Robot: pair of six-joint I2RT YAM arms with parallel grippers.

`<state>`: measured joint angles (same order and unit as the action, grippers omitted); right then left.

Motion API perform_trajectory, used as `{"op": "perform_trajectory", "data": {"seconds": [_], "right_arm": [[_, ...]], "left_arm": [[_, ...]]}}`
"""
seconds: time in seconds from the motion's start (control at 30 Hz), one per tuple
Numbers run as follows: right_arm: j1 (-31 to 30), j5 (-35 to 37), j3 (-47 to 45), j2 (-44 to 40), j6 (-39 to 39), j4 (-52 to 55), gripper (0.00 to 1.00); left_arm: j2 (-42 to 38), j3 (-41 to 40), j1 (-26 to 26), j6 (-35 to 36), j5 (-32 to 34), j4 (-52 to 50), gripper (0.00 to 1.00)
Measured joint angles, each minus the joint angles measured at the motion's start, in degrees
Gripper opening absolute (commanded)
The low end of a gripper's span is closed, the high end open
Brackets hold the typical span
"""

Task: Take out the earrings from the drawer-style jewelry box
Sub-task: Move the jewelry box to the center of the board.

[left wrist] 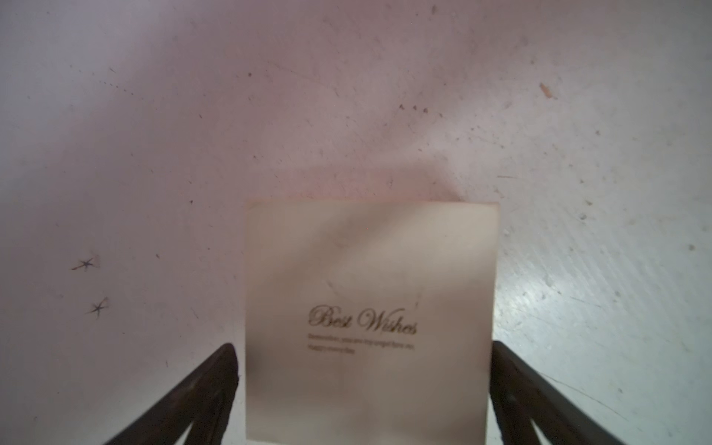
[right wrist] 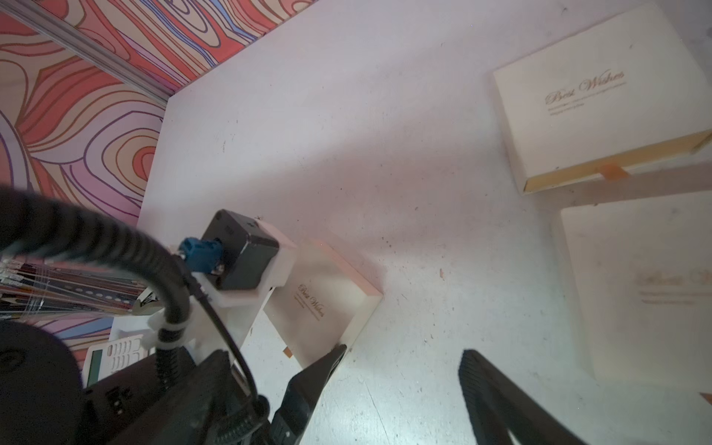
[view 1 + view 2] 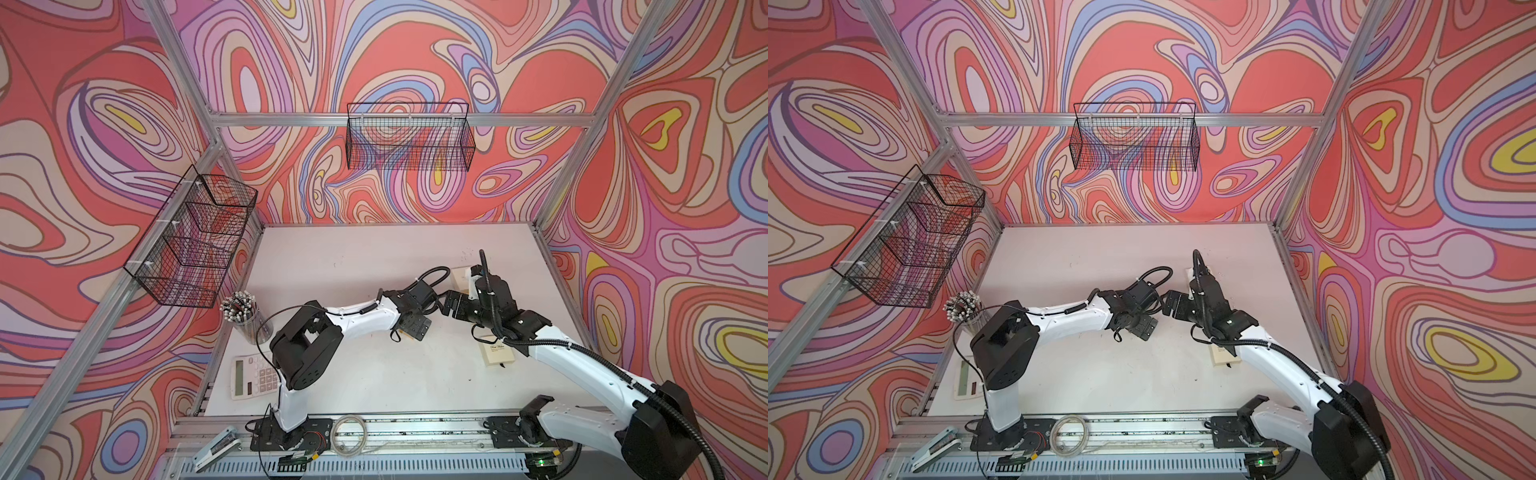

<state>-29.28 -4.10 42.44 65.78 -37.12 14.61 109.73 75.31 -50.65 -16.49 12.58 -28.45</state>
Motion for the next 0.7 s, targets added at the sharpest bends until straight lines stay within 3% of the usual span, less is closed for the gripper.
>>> {"op": "perform_trajectory", "data": {"seconds": [0.47,0.7], "right_arm": [[0.22,-1.77,-1.51,0.35,-0.37,-0.83,0.96],[0.22,-2.29,-1.88,0.35,-0.48,-1.16,0.96]], "left_arm": [[6.62,7.15,0.59,-2.8,3.82,-3.67,1.0],[6.62,7.15,4.52,-6.78,3.3,-4.13,0.92]]}}
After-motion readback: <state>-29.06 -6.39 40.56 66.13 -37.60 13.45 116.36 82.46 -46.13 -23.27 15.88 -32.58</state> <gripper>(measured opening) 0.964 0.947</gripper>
